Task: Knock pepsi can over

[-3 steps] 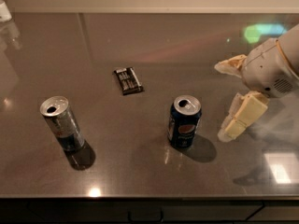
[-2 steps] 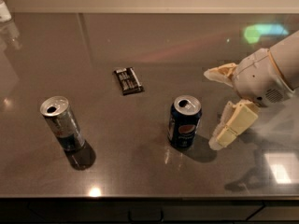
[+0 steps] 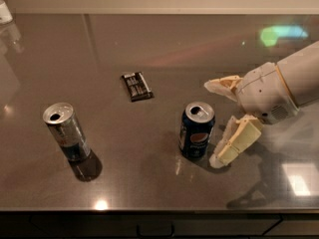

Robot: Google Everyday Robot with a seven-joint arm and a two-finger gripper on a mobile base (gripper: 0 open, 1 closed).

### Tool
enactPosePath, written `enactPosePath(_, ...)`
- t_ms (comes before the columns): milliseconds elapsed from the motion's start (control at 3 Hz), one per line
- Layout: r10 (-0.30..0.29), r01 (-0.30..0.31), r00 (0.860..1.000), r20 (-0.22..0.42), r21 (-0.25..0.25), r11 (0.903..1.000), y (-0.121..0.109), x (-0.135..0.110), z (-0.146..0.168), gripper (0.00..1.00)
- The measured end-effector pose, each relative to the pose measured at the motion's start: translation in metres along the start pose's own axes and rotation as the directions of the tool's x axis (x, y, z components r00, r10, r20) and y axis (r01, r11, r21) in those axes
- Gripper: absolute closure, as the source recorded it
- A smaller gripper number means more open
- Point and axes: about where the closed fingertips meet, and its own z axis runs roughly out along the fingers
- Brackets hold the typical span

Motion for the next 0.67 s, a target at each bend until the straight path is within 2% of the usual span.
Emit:
enactPosePath(333, -0.005, 0.005, 0.999, 0.035, 0.003, 1.0000, -0.0026, -0.0026, 0.0089, 0.00)
enactPosePath(667, -0.007, 0.007, 0.999, 0.052, 0.003, 1.0000, -0.0062, -0.0042, 0.0157, 0.17)
